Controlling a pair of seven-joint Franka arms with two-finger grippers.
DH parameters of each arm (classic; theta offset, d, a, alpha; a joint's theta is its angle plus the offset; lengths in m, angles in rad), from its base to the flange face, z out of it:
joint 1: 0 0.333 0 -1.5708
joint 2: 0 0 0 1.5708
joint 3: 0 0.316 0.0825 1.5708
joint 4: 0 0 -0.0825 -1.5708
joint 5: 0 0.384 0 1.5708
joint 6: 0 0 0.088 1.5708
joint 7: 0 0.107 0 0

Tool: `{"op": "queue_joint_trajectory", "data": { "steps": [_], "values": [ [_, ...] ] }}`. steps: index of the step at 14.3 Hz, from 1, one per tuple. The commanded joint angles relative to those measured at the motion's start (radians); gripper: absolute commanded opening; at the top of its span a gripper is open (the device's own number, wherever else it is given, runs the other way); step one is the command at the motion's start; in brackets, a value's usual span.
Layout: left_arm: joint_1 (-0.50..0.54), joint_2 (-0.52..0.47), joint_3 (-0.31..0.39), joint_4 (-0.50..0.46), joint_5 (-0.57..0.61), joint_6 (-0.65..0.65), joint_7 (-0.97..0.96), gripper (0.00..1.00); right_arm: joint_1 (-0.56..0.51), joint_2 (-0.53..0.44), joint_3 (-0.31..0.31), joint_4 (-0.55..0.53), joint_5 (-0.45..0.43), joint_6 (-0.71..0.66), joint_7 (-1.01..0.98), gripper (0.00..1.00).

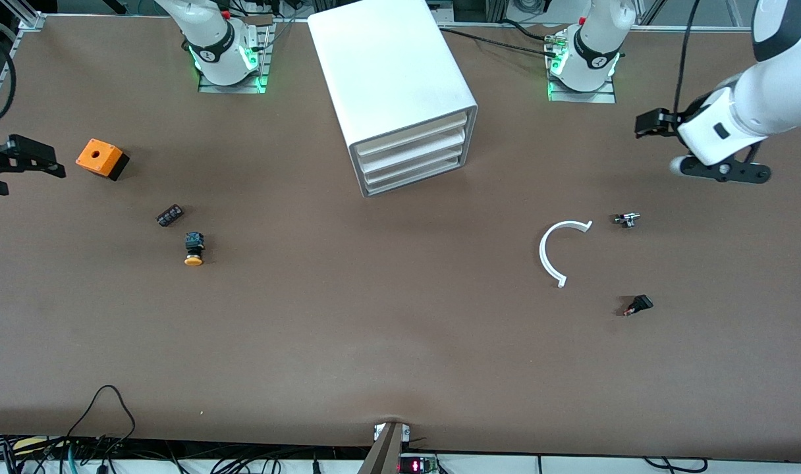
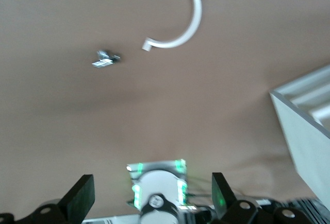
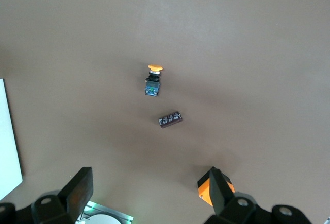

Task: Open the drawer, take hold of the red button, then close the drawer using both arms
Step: 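Move the left gripper toward the white cabinet's drawer handle, then grasp the drawer handle with the left gripper while the right gripper rises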

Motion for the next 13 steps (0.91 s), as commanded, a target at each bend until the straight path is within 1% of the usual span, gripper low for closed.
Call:
{"op": "queue_joint_trajectory", "data": {
  "steps": [1, 2, 4, 6, 7, 8, 9, 11, 12, 13],
  "values": [
    [-0.004, 0.05, 0.002, 0.028, -0.127, -0.045, 0.095, 1.0, 0.002, 0.005, 0.003, 0.0, 0.011, -0.001, -0.024, 1.0],
    [-0.005, 0.07, -0.015, 0.029, -0.155, -0.045, 0.136, 1.0, 0.002, 0.007, 0.003, 0.0, 0.013, 0.001, -0.024, 1.0],
    [-0.005, 0.119, -0.021, 0.029, -0.216, -0.044, 0.254, 1.0, 0.0, 0.013, 0.003, 0.002, 0.016, 0.007, -0.022, 1.0],
    [0.002, 0.199, -0.021, 0.031, -0.312, -0.045, 0.417, 1.0, 0.008, 0.014, 0.003, 0.002, 0.039, 0.03, -0.013, 1.0],
    [-0.001, 0.234, -0.02, 0.031, -0.336, -0.035, 0.483, 1.0, 0.029, 0.014, 0.004, 0.002, 0.028, 0.051, -0.01, 1.0],
    [-0.01, 0.278, -0.021, 0.038, -0.345, -0.015, 0.515, 1.0, 0.057, 0.014, 0.0, 0.002, 0.012, 0.061, -0.008, 1.0],
    [-0.01, 0.317, -0.03, 0.044, -0.391, 0.002, 0.52, 1.0, 0.055, 0.014, -0.005, 0.003, 0.011, 0.059, -0.005, 1.0],
    [-0.008, 0.39, -0.032, 0.034, -0.542, 0.021, 0.539, 1.0, 0.048, 0.014, -0.01, 0.005, 0.027, 0.061, -0.005, 1.0],
    [-0.016, 0.418, -0.038, 0.031, -0.584, 0.083, 0.583, 1.0, 0.039, 0.016, -0.01, 0.002, 0.046, 0.065, -0.005, 1.0],
    [-0.034, 0.429, -0.049, 0.025, -0.612, 0.143, 0.591, 1.0, 0.031, 0.021, -0.008, 0.002, 0.091, 0.091, -0.005, 1.0]
  ]
}}
